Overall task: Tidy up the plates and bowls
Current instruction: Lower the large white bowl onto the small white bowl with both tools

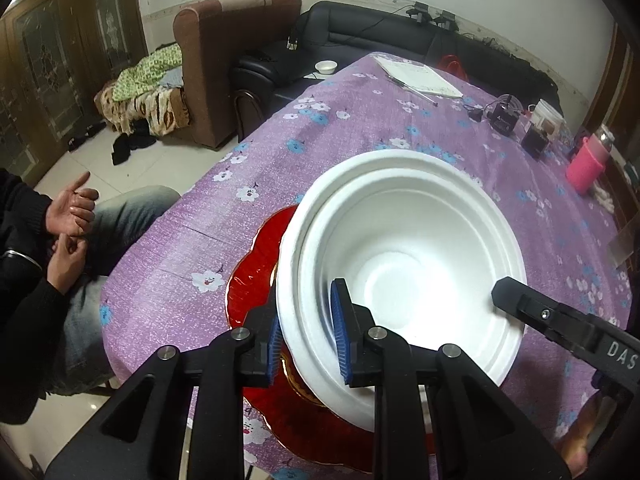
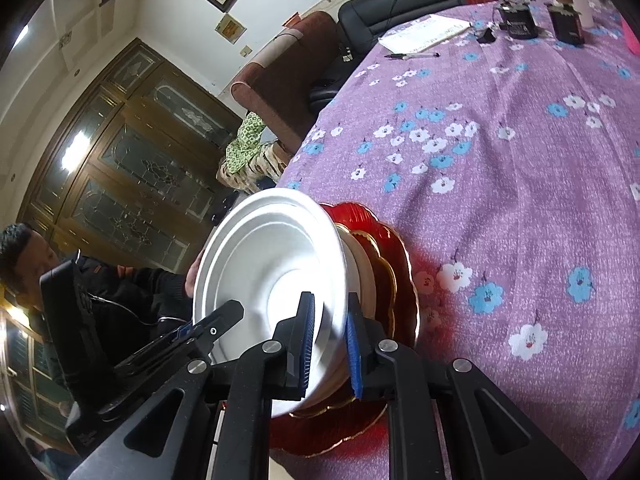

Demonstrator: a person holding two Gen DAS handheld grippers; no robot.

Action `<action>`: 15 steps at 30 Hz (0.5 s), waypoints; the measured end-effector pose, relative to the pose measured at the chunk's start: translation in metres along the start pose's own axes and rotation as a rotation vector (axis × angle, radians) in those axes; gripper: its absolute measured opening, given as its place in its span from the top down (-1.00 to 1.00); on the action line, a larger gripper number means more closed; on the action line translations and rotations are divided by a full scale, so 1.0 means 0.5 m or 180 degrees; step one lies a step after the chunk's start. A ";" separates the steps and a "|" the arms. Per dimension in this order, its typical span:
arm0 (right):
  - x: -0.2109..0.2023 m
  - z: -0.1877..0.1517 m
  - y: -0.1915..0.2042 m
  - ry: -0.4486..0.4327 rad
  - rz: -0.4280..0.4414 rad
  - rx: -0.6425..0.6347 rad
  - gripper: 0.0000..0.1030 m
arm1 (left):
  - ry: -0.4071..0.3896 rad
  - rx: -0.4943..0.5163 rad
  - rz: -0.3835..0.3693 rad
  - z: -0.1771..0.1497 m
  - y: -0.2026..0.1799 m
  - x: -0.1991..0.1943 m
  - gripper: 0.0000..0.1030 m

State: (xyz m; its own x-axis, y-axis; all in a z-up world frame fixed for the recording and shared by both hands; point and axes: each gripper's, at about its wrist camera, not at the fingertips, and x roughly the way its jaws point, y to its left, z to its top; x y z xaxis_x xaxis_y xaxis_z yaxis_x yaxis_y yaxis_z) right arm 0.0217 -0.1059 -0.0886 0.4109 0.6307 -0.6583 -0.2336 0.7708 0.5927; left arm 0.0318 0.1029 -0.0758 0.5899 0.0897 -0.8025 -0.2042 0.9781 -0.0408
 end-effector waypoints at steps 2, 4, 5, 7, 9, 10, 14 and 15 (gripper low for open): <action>-0.002 -0.003 -0.002 0.0024 0.0015 0.0014 0.72 | -0.0022 0.0031 0.0028 -0.001 -0.002 -0.002 0.61; -0.004 -0.006 0.001 0.0025 0.0010 0.0000 0.72 | -0.0034 0.0051 0.0053 -0.003 -0.002 -0.003 0.60; -0.004 -0.008 0.003 0.0031 0.0009 -0.0010 0.72 | -0.0040 0.0065 0.0071 -0.004 -0.002 -0.003 0.59; -0.005 -0.010 0.007 0.0025 -0.0003 -0.0024 0.72 | -0.0054 0.0096 0.0110 -0.005 -0.004 -0.003 0.58; -0.005 -0.013 0.009 0.0028 -0.0007 -0.0026 0.72 | -0.0065 0.0121 0.0126 -0.007 -0.005 -0.004 0.58; -0.004 -0.013 0.009 0.0031 -0.0007 -0.0022 0.72 | -0.0073 0.0134 0.0138 -0.007 -0.006 -0.005 0.57; -0.004 -0.016 0.012 0.0027 -0.0021 -0.0023 0.72 | -0.0090 0.0164 0.0166 -0.010 -0.006 -0.007 0.56; -0.004 -0.017 0.014 0.0027 -0.0022 -0.0026 0.72 | -0.0091 0.0165 0.0168 -0.010 -0.006 -0.007 0.56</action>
State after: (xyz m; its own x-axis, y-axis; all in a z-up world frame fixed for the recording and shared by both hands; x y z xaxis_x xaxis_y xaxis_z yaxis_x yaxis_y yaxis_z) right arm 0.0118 -0.1013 -0.0872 0.4051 0.6262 -0.6662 -0.2380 0.7758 0.5844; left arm 0.0264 0.0986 -0.0760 0.6016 0.1460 -0.7853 -0.1953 0.9802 0.0325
